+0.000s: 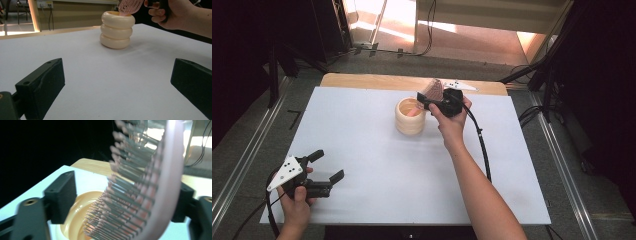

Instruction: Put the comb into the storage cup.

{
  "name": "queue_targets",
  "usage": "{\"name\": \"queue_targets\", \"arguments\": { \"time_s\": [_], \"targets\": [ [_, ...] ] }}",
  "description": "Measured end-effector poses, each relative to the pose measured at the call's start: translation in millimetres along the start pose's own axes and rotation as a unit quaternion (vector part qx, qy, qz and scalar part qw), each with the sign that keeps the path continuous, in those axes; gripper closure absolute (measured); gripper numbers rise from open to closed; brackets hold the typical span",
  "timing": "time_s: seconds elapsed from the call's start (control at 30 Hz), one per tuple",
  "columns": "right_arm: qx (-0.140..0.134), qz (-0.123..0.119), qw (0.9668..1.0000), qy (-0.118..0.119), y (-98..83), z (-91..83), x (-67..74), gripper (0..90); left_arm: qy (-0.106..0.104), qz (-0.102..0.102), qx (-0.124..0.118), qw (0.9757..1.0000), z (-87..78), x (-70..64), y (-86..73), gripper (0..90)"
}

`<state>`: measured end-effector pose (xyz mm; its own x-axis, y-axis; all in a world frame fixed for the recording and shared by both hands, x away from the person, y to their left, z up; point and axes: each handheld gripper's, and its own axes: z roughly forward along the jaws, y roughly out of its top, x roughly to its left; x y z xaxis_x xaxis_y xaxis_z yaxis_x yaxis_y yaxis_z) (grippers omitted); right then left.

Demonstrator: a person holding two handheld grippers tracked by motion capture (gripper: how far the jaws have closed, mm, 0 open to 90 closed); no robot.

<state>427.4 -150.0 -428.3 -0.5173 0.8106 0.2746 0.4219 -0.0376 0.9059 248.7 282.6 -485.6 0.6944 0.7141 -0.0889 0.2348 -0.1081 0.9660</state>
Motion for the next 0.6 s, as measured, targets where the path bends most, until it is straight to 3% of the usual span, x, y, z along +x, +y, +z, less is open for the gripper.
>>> {"name": "queue_targets", "arguments": {
  "time_s": [0.3,0.37,0.6],
  "targets": [
    [-0.008,-0.025,0.9996,0.007,0.1,-10.9,5.2,7.6,0.000,0.002,0.002,1.0000,0.0,-0.2,0.0,0.0],
    [-0.008,-0.029,0.9995,0.007,0.2,-13.4,7.1,0.0,0.000,0.002,0.003,1.0000,0.1,-0.2,0.0,0.0],
    [-0.010,-0.054,0.9985,0.005,0.8,-24.4,12.9,0.0,0.000,0.003,0.003,1.0000,0.4,-0.5,0.0,0.0]
  ]
}}
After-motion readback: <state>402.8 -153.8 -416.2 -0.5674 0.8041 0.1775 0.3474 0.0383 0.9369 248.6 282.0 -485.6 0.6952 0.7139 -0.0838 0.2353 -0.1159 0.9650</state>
